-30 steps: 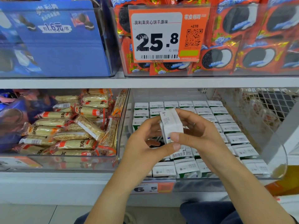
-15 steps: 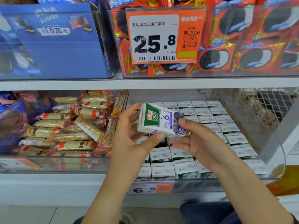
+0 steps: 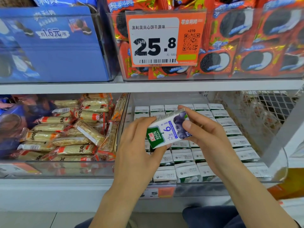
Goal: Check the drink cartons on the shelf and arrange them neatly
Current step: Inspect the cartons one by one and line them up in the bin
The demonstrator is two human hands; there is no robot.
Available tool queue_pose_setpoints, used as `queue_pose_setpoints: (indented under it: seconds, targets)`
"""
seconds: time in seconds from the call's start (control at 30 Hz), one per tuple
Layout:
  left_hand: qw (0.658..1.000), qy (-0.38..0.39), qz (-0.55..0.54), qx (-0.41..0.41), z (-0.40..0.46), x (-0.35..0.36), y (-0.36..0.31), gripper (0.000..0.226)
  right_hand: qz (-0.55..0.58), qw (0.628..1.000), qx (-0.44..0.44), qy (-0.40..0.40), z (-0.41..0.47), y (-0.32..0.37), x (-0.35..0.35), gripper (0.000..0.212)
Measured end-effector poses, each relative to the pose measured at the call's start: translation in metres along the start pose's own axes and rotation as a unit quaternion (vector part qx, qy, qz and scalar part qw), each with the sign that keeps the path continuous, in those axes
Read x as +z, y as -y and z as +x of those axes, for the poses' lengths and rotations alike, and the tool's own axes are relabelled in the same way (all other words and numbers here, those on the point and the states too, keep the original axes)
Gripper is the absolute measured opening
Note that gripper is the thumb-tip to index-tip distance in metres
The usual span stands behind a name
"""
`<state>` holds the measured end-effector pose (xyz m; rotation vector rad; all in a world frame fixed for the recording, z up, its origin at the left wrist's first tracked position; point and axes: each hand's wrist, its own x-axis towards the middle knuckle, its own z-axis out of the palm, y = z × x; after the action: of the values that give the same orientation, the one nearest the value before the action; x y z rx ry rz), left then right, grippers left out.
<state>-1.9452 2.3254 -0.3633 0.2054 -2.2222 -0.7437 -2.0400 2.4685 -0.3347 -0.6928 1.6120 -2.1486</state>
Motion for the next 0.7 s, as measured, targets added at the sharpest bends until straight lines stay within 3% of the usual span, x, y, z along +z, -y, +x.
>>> queue_pose_setpoints:
  seconds: [0.17, 0.4, 0.7]
  targets:
    - [0.996, 0.047, -0.022, -0.067, -0.004, 0.006, -0.005, 0.058, -0.112, 0.989, -0.096, 0.003, -0.006, -0.002, 0.004, 0.054]
    - [0.990, 0.100, -0.045, -0.092, -0.007, 0.012, -0.002, 0.059, -0.336, 0.918, -0.213, -0.001, -0.013, -0.013, 0.010, 0.063]
    - [0.989, 0.107, -0.037, -0.093, -0.009, 0.015, 0.000, 0.070, -0.379, 0.895, -0.237, -0.012, -0.012, -0.019, 0.010, 0.067]
